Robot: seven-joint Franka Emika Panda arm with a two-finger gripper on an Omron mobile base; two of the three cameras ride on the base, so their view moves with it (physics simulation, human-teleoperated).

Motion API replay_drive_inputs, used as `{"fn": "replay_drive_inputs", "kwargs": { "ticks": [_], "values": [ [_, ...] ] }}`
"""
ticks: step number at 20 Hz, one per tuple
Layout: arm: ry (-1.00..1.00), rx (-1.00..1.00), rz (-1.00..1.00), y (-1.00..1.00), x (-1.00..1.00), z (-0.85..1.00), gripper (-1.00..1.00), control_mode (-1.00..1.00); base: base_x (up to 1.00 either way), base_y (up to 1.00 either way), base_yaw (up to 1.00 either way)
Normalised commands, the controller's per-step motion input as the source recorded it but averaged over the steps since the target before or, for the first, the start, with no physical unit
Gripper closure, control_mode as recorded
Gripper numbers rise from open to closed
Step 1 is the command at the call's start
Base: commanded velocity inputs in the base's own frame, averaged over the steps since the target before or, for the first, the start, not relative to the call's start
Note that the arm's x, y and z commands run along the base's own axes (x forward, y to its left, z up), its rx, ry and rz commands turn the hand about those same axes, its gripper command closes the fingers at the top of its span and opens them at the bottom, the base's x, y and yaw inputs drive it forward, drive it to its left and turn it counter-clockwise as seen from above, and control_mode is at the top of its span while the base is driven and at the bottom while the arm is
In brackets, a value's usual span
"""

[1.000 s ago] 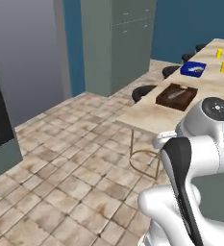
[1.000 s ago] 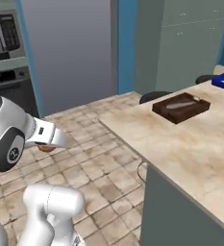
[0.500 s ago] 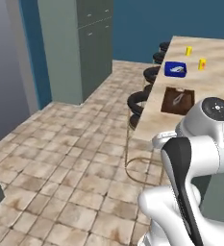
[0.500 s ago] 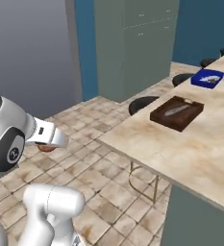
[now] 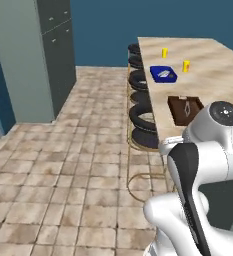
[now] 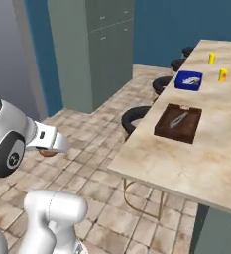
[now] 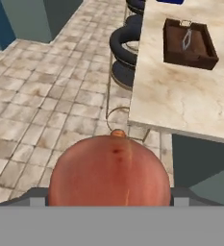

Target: Gather the carrot and onion from the fridge and place them on a tray on the dining counter. Then gather the chicken drumstick and fish from the fridge and place them on the other tray.

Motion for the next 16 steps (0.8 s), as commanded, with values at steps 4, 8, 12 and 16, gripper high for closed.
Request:
{"fn": "replay_drive_inputs", "kwargs": {
  "ticks": [4, 8, 12, 16],
  "values": [
    [0.00, 0.00, 0.00, 0.00, 0.00, 0.00, 1.00, 1.00, 0.81, 0.66, -0.47],
    [0.00, 0.00, 0.00, 0.00, 0.00, 0.00, 1.00, 1.00, 0.80, 0.65, -0.47],
    [0.00, 0.00, 0.00, 0.00, 0.00, 0.00, 1.00, 1.00, 0.78, 0.67, -0.47],
    [0.00, 0.00, 0.00, 0.00, 0.00, 0.00, 1.00, 1.00, 0.59, 0.77, -0.45]
  ]
}}
